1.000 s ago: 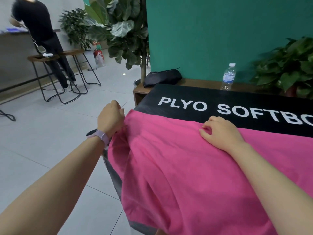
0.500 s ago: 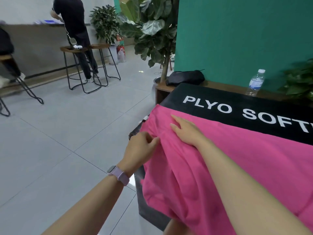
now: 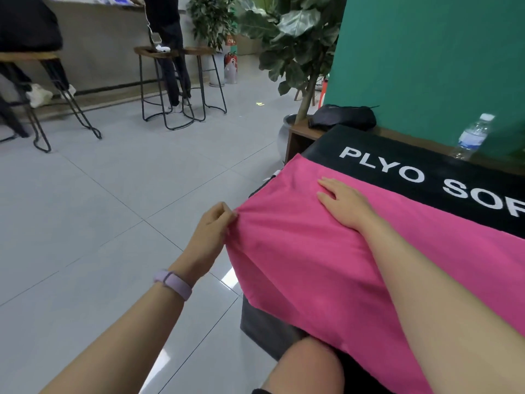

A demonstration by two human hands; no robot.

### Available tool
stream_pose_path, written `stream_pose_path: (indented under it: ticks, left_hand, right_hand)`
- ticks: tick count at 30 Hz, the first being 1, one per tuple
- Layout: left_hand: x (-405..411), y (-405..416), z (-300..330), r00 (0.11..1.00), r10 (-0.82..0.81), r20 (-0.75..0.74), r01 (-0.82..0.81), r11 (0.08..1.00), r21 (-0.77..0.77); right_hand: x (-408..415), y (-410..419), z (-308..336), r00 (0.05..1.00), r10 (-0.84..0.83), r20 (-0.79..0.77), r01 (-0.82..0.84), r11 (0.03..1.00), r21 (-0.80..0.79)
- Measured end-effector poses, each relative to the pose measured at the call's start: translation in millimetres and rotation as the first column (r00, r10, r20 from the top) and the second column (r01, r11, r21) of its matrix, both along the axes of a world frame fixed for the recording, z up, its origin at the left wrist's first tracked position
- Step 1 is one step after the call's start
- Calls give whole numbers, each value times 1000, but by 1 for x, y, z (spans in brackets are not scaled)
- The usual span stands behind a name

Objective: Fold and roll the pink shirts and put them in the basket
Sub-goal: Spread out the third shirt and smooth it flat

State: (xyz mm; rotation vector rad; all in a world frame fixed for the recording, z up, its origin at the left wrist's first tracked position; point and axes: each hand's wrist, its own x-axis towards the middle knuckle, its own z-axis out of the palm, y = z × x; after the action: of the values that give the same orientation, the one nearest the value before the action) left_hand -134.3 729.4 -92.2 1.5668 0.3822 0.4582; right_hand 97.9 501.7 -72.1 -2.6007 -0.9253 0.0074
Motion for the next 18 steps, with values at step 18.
stream_pose_path:
  ticks: [18]
  left_hand:
    - [37, 5, -38, 813, -516, -268, 480, 856, -191]
  right_hand:
    - [-2, 0, 1, 1000, -11, 4, 11, 999, 39]
